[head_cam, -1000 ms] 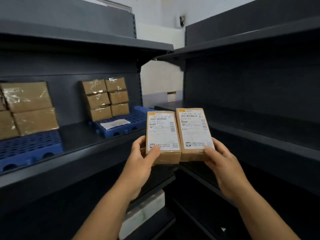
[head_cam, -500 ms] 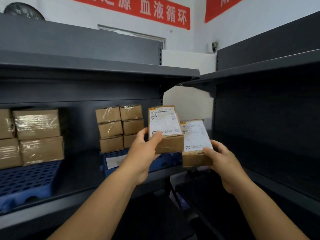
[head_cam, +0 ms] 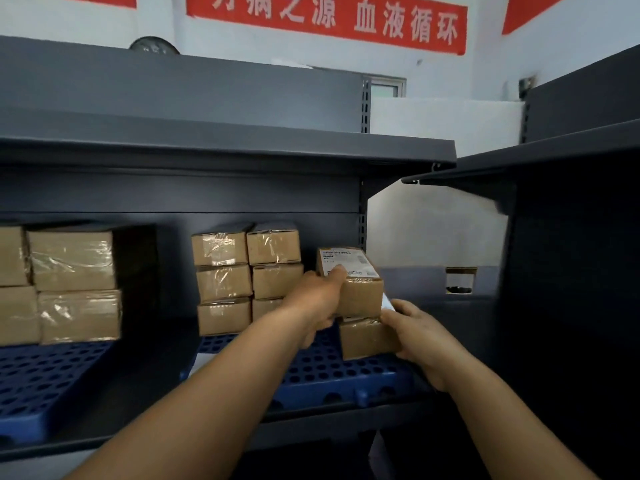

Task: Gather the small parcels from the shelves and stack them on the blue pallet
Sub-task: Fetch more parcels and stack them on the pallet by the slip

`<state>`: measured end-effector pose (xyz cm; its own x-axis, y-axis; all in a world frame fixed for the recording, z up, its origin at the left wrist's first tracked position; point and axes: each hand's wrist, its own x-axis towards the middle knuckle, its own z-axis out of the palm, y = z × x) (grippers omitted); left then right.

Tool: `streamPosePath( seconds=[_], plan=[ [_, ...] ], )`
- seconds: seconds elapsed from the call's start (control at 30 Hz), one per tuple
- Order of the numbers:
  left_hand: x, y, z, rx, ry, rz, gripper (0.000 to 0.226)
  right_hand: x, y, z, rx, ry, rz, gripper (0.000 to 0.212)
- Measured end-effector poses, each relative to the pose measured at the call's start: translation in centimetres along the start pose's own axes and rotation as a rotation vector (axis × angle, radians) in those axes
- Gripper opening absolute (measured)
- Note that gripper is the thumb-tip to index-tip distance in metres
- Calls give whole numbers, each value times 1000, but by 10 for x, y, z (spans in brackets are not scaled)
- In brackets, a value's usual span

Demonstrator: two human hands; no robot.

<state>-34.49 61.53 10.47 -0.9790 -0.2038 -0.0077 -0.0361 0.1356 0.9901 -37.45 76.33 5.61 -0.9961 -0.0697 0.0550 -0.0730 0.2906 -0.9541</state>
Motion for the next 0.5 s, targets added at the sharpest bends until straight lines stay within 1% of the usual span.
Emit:
streamPosePath(
  seconds=[0.17, 0.27, 0.33, 0.37, 0.43, 0.47, 0.5],
  plan=[
    [12, -8, 0, 113, -8, 1, 56, 12, 4, -1, -89, -13, 24, 32],
    [18, -12, 2, 175, -28, 28, 60, 11, 2, -4, 43, -48, -5, 38],
    [20, -11, 2, 213, -48, 39, 62, 5, -2, -4, 77, -100, -84, 41],
    [21, -12, 1, 226, -57, 45, 64, 6, -3, -3, 51, -112, -131, 53],
    [19, -12, -4, 264, -57, 71, 65, 11, -3, 3, -19, -80, -226, 86],
    [19, -13, -8, 290, -47, 84, 66, 13, -4, 8, -55, -54, -267, 97],
    [19, -15, -14, 317, -38, 94, 66, 16, -3, 11, -85, -26, -293, 103]
  ],
)
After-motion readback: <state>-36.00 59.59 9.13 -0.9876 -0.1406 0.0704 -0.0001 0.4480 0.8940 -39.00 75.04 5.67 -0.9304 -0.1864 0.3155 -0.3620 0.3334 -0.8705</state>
